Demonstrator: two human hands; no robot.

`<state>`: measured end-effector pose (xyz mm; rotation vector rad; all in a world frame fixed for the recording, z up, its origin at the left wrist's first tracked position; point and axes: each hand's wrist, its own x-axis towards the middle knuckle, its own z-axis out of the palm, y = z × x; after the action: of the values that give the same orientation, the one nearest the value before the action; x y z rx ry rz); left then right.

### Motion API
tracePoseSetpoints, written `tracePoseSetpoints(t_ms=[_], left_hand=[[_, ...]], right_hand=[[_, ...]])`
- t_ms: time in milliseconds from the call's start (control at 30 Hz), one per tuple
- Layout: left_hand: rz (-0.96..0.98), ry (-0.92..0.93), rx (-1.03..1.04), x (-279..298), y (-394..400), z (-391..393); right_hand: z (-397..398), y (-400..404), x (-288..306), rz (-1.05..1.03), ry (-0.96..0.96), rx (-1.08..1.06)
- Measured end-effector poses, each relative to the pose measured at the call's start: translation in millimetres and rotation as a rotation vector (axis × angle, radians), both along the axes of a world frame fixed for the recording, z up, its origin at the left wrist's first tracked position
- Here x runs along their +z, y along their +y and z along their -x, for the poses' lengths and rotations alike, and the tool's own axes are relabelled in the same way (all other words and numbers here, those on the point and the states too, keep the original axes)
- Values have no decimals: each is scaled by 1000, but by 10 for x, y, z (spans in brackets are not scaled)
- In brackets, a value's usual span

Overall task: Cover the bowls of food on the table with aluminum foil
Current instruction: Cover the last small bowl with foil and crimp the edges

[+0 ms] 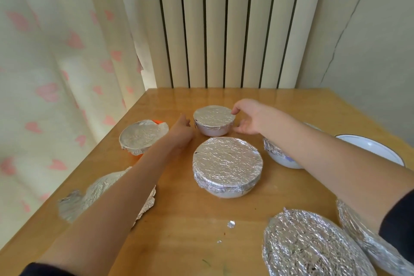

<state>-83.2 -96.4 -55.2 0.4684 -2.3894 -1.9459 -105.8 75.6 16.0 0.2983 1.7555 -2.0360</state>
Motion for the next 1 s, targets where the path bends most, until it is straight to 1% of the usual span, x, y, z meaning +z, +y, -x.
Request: tracePoseSetpoints(t_ms=[67,100,167,233,300,367,467,500,533,600,667,767,900,967,1000], left_hand=[[115,34,54,98,-34,-47],[124,73,114,162,-43,-67],[78,176,209,343,4,-152],[69,318,197,566,157,-290],[139,450,117,767,404,-423],[234,544,-29,916,734,-541],[439,574,-343,992,1287,-664],[525,574,-435,977,1460,-674],[606,568,-511,948,1628,-678],[753,534,-628,877,1925,-673],[867,457,-717,793,2161,-639],[1012,336,-816,713,2357,-578],[1038,274,-846,707,2451,-543],[1053,275,-818,718,2449,-540],[1051,298,-777,724,2436,-537]], right_hand=[[-69,102,100,-17,28,-9],[-108,182,160,-2,51,-5],[-204,409,305,47,110,1],[-297,723,431,3,203,-19],[-375,1103,513,-98,286,-57],[-436,1506,480,-311,358,-122],[-470,2098,227,-806,485,-225],[-456,2289,112,-958,492,-226],[-464,2460,-2,-1079,459,-202],[-432,2714,-219,-1231,356,-129],[-414,2833,-384,-1227,305,-87],[-526,2779,-485,-1127,279,-72],[-566,2724,-545,-759,140,-191],[-544,2713,-536,-659,142,-277],[-544,2713,-505,-642,180,-325]])
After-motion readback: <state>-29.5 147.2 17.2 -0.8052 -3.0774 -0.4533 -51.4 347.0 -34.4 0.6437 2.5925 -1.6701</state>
